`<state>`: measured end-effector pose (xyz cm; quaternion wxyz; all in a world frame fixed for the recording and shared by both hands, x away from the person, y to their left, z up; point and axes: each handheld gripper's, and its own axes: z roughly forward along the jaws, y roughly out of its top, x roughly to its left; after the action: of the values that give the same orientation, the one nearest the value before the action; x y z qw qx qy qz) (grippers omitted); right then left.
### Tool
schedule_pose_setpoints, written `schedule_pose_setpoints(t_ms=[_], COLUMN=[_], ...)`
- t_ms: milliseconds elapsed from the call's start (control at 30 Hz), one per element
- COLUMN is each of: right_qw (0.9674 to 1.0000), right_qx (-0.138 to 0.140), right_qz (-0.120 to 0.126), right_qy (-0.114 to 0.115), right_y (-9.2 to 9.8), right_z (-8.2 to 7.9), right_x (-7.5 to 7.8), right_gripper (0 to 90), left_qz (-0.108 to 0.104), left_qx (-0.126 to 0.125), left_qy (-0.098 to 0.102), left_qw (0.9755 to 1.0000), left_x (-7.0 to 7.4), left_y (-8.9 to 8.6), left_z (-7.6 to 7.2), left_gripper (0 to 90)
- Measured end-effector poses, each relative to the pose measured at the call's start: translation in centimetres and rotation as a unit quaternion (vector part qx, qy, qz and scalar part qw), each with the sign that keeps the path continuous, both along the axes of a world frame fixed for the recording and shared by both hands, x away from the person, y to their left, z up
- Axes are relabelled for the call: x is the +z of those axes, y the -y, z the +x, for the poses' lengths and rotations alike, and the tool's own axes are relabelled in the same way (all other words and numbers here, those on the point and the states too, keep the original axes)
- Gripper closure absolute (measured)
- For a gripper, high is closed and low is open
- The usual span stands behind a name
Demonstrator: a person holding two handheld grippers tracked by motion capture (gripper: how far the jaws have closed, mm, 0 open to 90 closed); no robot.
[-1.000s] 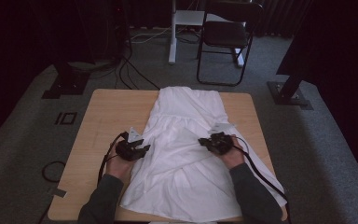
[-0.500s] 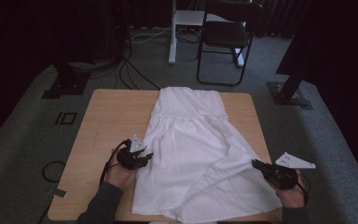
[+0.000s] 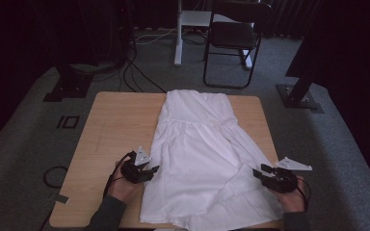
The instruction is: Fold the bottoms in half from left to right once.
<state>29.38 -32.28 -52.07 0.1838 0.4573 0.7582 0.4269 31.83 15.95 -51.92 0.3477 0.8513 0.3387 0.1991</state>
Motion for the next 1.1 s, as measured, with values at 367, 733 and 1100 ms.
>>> schedule_pose_setpoints(t_ms=[367,733,1100], right_qw=[0.9987,0.9960,0.9999], right_qx=[0.026,0.046,-0.009], right_qz=[-0.028,-0.020,0.004], right_qy=[-0.034,-0.074,-0.003], right_y=[-1.8,4.3,3.4], right_z=[1.6,-6.2,-2.7], right_x=[-1.4,-1.2,0.2], right_gripper=[86.3,77.8,48.1], left_qz=[0.003,0.000,-0.015], left_qx=[-0.015,-0.010,0.016], left_qy=[-0.012,-0.010,0.002], left_qw=[0.9998,0.9999,0.9998], left_x=[-1.1,-1.0,-0.8], left_y=[0.7,0.5,-0.2], left_z=[-0.7,-0.7,0.4], left_gripper=[53.3,52.8,52.2])
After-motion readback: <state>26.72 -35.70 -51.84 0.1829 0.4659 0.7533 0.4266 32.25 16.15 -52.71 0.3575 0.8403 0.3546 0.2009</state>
